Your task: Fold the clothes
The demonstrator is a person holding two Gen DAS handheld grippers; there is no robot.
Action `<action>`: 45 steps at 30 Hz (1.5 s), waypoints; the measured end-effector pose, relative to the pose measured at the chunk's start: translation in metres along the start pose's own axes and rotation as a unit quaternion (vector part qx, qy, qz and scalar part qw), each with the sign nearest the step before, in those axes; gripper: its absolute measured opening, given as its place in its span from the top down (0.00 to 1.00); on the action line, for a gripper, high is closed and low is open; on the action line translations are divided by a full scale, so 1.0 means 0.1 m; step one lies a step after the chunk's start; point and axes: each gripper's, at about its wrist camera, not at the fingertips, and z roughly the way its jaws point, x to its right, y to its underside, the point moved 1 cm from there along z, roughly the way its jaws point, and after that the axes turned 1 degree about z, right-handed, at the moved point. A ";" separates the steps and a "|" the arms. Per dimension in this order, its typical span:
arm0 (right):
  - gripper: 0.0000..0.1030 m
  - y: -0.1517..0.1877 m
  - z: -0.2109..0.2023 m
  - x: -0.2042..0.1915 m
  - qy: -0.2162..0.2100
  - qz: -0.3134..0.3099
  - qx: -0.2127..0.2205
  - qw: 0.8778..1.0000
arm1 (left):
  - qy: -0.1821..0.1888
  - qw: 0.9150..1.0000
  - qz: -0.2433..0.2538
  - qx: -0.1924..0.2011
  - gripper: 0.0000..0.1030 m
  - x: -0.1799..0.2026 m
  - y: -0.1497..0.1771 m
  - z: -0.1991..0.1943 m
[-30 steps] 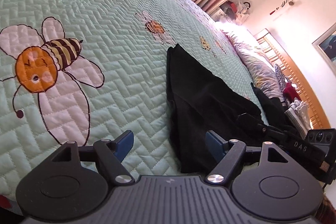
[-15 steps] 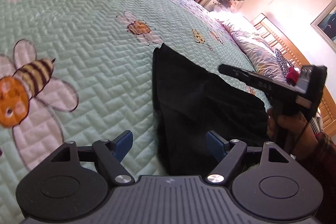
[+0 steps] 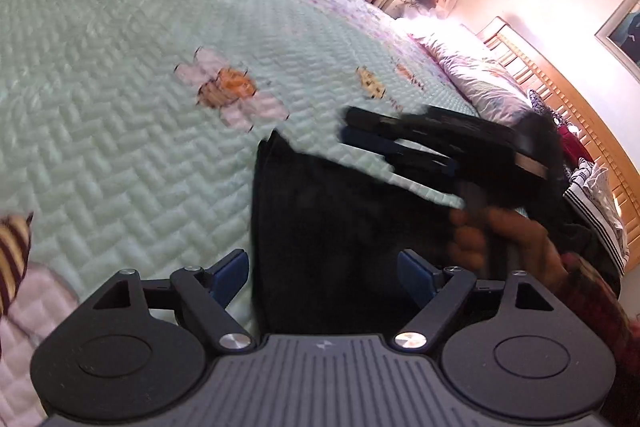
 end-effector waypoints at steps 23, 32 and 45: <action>0.73 0.08 -1.97 0.82 0.149 0.040 0.109 0.982 | -0.060 0.996 0.018 -0.065 0.23 0.15 -0.51 1.32; 0.69 0.24 -2.62 1.05 0.119 0.076 0.184 0.973 | -0.060 0.996 0.033 -0.056 0.20 0.40 -0.40 1.04; 0.91 -0.09 -1.50 1.27 0.153 0.128 0.061 0.978 | 0.014 0.996 -0.048 -0.071 0.15 0.70 -0.42 1.74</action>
